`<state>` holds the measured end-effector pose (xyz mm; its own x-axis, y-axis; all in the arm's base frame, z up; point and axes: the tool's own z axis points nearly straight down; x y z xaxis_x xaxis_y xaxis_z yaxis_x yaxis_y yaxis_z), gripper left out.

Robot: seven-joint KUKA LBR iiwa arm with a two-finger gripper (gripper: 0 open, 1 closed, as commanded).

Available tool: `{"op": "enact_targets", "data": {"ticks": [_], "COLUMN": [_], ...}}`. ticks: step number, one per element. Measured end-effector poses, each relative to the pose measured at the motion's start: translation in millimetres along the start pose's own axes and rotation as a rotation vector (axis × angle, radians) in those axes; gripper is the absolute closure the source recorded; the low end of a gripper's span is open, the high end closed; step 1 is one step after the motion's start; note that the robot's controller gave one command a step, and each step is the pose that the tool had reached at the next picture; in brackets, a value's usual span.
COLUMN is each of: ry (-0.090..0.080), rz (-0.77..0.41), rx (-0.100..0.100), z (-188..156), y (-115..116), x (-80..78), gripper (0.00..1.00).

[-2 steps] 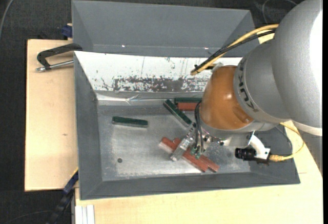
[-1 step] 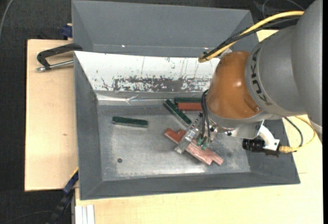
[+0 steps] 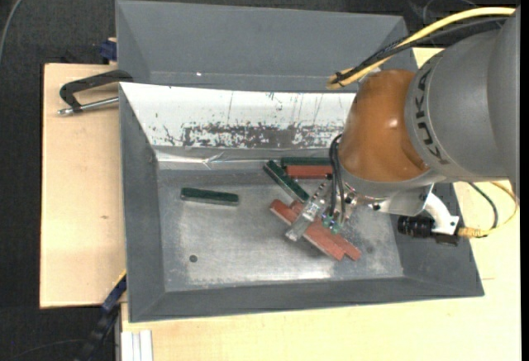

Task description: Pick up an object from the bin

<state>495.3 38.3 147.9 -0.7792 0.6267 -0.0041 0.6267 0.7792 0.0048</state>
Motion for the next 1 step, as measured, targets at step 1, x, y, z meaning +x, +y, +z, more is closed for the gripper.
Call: {"op": "enact_targets", "data": {"ticks": [1], "ry": [0.001], "rz": [-0.002], "rx": [0.002], "z": [-40.5], "y": [1.3], "x": [-0.7], "gripper": [1.0]}}
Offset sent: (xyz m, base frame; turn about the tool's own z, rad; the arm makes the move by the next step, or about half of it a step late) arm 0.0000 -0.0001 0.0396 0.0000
